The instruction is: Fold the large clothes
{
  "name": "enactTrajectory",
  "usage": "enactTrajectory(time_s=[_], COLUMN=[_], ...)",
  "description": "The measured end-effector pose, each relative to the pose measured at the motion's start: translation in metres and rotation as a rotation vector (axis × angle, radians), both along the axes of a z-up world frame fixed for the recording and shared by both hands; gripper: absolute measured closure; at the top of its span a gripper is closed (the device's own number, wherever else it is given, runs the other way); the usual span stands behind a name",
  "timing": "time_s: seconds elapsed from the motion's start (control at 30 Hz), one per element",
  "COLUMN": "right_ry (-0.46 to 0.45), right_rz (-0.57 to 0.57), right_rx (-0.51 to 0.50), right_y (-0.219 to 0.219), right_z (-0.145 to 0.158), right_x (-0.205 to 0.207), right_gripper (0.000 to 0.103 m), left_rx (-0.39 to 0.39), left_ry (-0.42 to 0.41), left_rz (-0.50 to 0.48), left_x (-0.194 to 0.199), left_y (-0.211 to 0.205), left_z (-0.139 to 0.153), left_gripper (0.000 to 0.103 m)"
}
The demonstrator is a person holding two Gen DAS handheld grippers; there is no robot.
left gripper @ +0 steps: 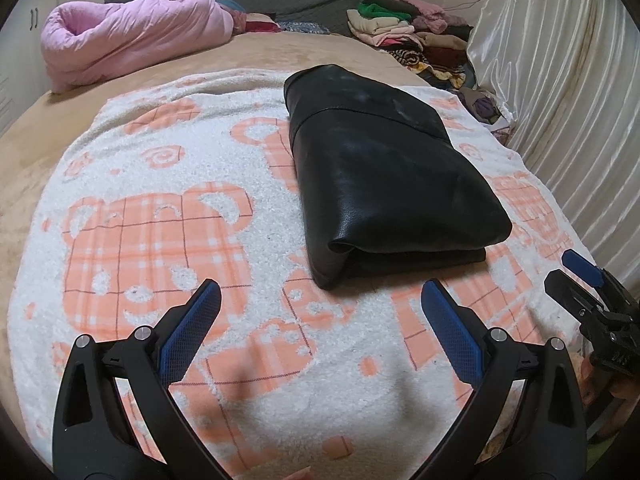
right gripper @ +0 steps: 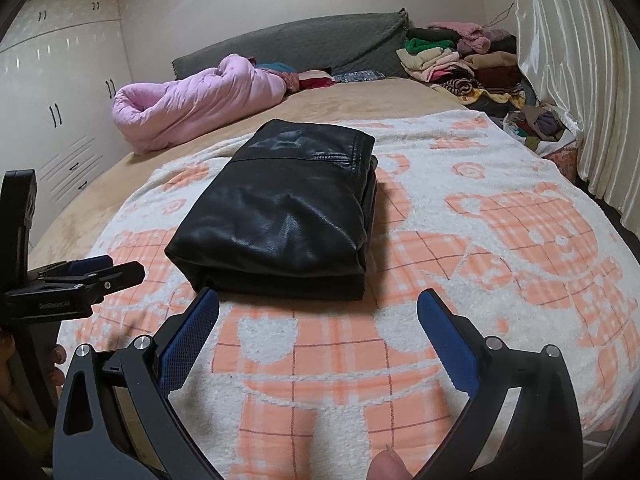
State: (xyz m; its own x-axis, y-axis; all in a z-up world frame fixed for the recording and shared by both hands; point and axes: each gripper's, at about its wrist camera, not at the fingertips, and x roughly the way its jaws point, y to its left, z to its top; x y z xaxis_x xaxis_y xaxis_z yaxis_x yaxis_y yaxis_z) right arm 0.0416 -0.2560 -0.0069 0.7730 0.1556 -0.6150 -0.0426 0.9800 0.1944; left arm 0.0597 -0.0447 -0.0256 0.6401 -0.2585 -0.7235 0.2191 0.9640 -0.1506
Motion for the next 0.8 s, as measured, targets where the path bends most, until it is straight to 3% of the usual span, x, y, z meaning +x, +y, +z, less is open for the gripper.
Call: enactTrajectory(time_s=[0.8], right_ry=[-0.004], right_rz=[-0.003], right_rx=[0.006], right_y=[0.0006], right_z=[0.0026], right_x=[-0.0021], right_gripper=[0.004], left_rx=[-0.010], left_ry=[-0.003], left_rz=[0.003], left_x=[-0.0013], left_y=[-0.0008], left_z=[0.0033], left_gripper=[0.009])
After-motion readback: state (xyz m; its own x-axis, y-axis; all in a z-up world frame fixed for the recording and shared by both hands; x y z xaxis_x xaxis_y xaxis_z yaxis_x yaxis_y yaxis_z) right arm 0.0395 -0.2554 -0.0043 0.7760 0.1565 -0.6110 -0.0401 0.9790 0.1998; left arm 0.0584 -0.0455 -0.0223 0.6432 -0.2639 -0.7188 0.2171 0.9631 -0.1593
